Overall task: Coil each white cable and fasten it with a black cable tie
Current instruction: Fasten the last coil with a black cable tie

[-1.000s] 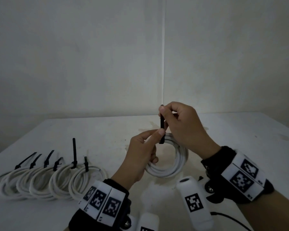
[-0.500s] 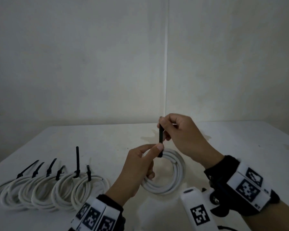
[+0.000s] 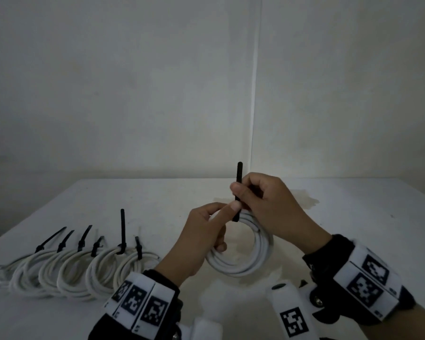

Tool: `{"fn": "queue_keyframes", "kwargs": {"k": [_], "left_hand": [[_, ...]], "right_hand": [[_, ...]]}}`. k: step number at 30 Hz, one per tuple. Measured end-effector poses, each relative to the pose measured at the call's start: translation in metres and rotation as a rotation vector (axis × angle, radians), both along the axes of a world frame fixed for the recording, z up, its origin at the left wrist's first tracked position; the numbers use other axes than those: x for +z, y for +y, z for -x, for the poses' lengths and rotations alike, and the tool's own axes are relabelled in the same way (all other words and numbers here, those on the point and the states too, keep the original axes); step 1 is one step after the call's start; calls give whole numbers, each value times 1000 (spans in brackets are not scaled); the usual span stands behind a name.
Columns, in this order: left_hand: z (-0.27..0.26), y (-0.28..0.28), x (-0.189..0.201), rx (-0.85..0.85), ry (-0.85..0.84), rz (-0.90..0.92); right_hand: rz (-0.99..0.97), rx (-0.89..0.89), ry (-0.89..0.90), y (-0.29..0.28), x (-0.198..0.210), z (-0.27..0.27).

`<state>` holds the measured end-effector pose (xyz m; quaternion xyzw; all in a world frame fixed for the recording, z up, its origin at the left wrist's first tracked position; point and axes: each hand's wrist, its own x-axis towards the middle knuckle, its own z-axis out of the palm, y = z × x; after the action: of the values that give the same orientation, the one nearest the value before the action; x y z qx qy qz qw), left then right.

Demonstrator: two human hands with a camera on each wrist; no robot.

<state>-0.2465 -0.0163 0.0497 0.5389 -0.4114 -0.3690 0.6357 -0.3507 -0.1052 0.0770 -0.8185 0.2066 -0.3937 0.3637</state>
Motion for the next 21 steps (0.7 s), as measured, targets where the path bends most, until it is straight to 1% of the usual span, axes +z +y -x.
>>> {"fn": "queue_keyframes", "kwargs": {"k": [4,6,7,8,11,12,14,16,21], "left_hand": [[-7,2,0,33,48,31],[-10,4,-3,63,33,19],[-12,5,-5,66,1,8],[-14,7,-8,66,-65,-5],[-26,20,-11,46,-302,-76],[-31,26,-11,8,-332,-118],[-42,36,-11,-89,-332,-182],[-52,44,-13,-81,-333,-207],[-67,57,-18,30,-360,-209]], "right_hand": [[-102,116,71,9,-17,1],[-164,145,92,14,-26,-1],[-177,135,84,15,-30,-3],[-182,113,71,15,-32,-5],[-227,57,38,10,-42,-13],[-264,54,35,9,-45,-15],[-325,69,45,10,-52,-22],[-312,76,57,13,-57,-30],[-232,93,121,26,-64,-52]]}}
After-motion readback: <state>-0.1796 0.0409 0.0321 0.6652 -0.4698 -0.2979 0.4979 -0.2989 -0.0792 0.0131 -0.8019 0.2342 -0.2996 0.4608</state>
